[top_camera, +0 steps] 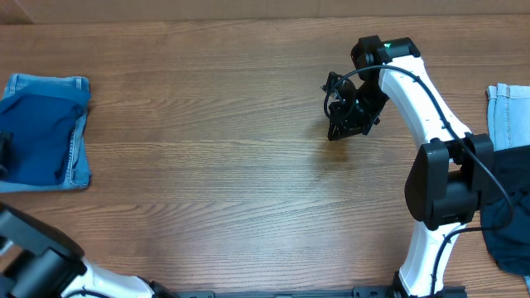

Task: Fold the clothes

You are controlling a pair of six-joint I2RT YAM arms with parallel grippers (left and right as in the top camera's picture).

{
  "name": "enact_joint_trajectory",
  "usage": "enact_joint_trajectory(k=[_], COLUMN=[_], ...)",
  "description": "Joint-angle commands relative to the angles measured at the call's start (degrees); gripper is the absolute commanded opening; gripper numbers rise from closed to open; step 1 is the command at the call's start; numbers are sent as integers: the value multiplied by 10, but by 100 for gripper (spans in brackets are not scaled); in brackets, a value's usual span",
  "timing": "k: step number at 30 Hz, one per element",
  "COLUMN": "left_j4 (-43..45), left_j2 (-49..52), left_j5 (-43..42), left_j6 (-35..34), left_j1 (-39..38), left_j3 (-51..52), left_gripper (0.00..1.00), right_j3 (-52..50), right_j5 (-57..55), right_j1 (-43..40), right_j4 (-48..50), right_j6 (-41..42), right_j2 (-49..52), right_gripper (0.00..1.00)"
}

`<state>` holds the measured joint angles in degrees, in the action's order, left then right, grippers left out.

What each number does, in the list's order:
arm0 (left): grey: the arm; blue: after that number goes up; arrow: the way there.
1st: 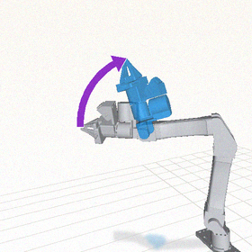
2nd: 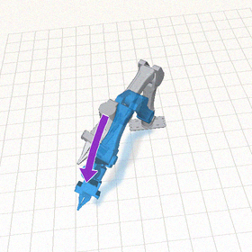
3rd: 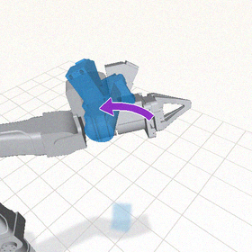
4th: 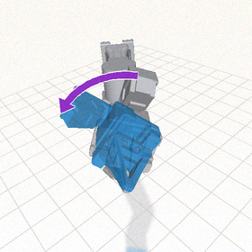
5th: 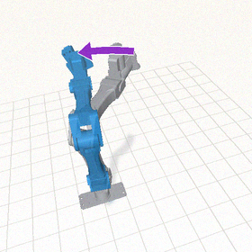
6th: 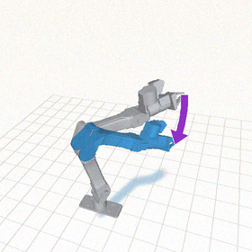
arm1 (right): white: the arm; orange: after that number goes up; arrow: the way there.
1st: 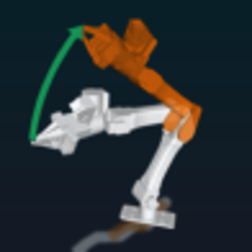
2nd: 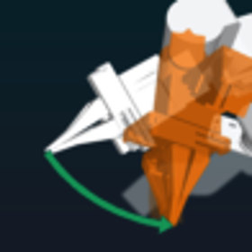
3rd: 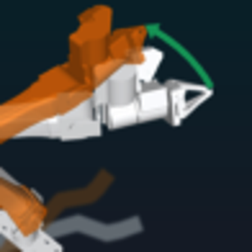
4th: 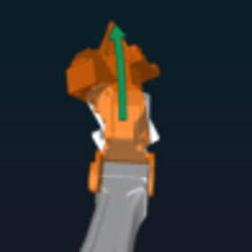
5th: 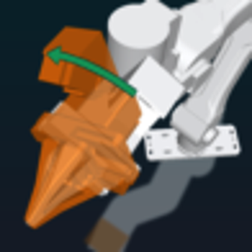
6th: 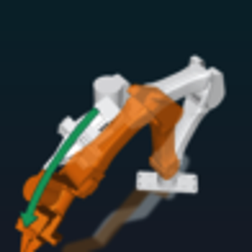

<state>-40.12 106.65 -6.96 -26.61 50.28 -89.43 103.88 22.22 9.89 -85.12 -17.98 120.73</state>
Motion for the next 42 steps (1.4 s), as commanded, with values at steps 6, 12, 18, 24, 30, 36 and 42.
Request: enact_joint_trajectory(k=[6,12,18,24,30,36,42], left_j4=[71,70,108,104,109,109,132], left_j2=[-129,-16,112,254,282,240,83], left_j5=[-207,-157,-151,-146,-221,-338,-479], left_j6=[150,185,193,193,194,215,226], left_j1=[-29,-27,-14,38,37,35,9], left_j3=[-14,-14,-14,-14,-14,-15,-15], left_gripper=[4,4,4,4,25,51,68], right_j3=[12,12,12,12,12,12,12], right_j5=[3,3,3,3,3,-8,-8], right_j1=[3,3,3,3,3,3,3], right_j4=[13,7,-9,-9,-9,-7,10], right_j6=[2,2,3,16,16,16,15], right_j2=[-14,-14,-14,-14,-14,-14,-14], right_gripper=[15,15,15,16,16,16,18])
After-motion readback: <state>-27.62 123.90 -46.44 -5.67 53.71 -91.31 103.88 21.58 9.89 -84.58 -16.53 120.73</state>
